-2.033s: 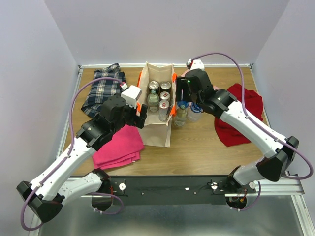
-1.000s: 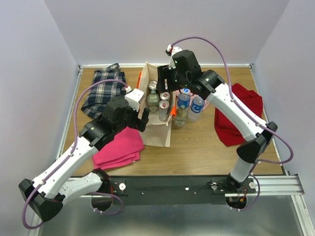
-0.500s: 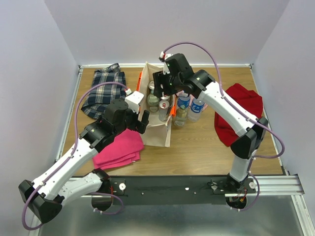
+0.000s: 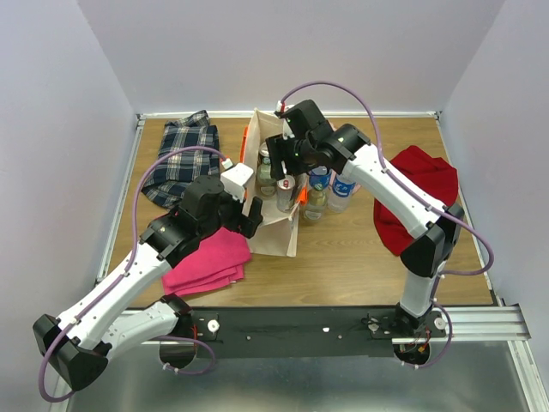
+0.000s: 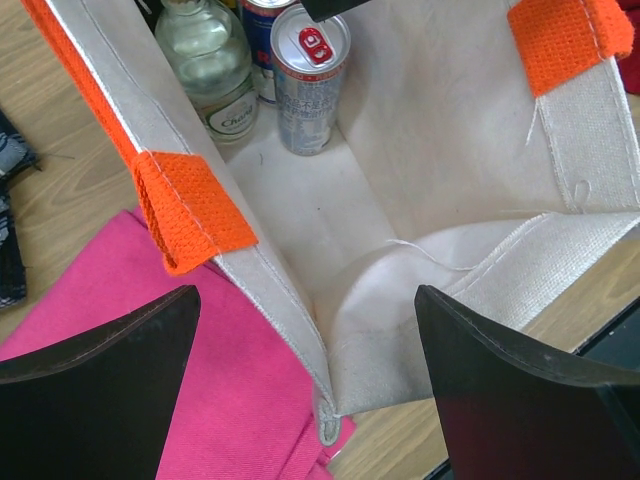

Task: Take the beverage out of the canvas bag
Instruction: Take out the drink from the canvas bag.

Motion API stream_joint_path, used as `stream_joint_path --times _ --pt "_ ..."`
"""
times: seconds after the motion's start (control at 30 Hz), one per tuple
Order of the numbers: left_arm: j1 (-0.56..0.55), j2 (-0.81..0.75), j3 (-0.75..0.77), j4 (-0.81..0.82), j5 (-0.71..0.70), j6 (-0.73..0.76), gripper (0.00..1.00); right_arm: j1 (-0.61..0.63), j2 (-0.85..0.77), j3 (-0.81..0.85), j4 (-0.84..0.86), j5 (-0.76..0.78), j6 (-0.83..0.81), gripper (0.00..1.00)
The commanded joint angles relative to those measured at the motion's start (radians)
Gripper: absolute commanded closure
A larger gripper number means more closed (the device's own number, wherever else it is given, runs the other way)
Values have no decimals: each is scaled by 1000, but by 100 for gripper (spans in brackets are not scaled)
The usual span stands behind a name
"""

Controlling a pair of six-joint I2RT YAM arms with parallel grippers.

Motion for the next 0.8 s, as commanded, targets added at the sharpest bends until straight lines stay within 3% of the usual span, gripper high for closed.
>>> stream_joint_path --times 0.0,0.27,0.77 --pt "-1 -19 -23 -13 79 15 2 13 13 -17 -50 21 4 25" --pt "-1 12 -25 -18 157 27 2 25 91 70 -131 62 9 25" --pt "-6 46 -40 -7 170 29 2 48 205 196 -226 193 27 25"
